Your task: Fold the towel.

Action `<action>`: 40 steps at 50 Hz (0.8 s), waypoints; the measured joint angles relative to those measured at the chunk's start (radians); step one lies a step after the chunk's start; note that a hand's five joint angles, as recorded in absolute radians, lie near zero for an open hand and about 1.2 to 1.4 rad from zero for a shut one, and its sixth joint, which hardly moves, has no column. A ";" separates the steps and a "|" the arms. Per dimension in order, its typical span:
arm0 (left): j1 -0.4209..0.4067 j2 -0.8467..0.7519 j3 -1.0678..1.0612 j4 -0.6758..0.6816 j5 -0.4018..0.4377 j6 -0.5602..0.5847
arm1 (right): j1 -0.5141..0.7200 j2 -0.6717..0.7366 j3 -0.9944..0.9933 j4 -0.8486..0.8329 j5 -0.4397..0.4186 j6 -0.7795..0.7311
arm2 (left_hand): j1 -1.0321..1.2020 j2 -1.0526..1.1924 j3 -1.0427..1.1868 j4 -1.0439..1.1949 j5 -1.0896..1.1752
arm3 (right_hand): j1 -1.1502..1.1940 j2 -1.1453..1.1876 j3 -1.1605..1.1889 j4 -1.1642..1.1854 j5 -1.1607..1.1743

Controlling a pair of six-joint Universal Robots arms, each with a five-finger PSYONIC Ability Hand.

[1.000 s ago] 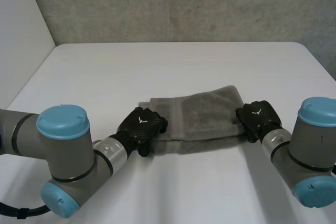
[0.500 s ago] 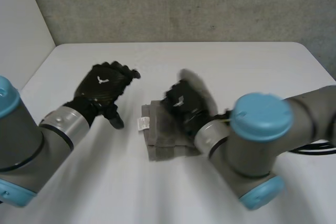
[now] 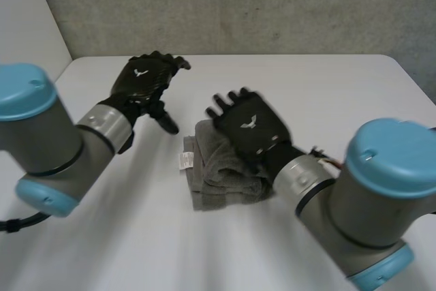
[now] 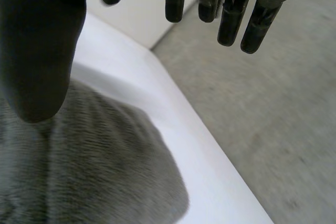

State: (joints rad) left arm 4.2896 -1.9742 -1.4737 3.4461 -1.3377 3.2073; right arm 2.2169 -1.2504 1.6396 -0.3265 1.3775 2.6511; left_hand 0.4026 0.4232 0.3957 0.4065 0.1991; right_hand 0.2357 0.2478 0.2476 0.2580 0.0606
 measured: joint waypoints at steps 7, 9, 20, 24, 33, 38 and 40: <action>-0.074 -0.145 0.165 -0.010 -0.048 -0.074 | -0.127 -0.035 -0.006 0.040 0.011 0.104 | 0.000 0.000 0.000 0.000 0.000 | 0.000 0.000 0.000 0.000 0.000; -0.098 -0.187 0.204 -0.018 -0.054 -0.090 | -0.159 -0.028 -0.020 0.062 0.013 0.121 | 0.000 0.000 0.000 0.000 0.000 | 0.000 0.000 0.000 0.000 0.000; -0.197 -0.398 0.354 -0.089 -0.064 -0.116 | -0.240 0.166 -0.187 0.199 0.006 0.284 | 0.000 0.000 0.000 0.000 0.002 | 0.000 0.000 0.000 0.000 0.000; -0.207 -0.433 0.362 -0.115 -0.081 -0.110 | -0.241 0.253 -0.270 0.275 -0.001 0.325 | 0.000 0.000 0.000 0.000 0.002 | 0.000 0.000 0.000 0.000 0.000; -0.205 -0.408 0.279 -0.165 -0.152 -0.075 | -0.225 0.389 -0.420 0.439 -0.068 0.364 | 0.000 0.000 0.000 0.000 0.002 | 0.000 0.000 0.000 0.000 0.000; -0.195 -0.345 0.185 -0.160 -0.178 -0.030 | -0.206 0.423 -0.459 0.468 -0.106 0.368 | 0.000 0.000 0.000 0.000 0.003 | 0.000 0.000 0.000 0.000 0.000; -0.190 -0.318 0.149 -0.153 -0.182 -0.010 | -0.196 0.429 -0.468 0.471 -0.113 0.368 | 0.000 0.000 0.000 0.000 0.002 | 0.000 0.000 0.000 0.000 0.000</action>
State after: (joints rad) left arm 4.0992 -2.2921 -1.3244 3.2936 -1.5194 3.1978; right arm 2.0211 -0.8211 1.1720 0.1441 1.2649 3.0195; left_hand 0.4026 0.4233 0.3957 0.4066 0.2016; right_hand 0.2355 0.2477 0.2475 0.2580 0.0606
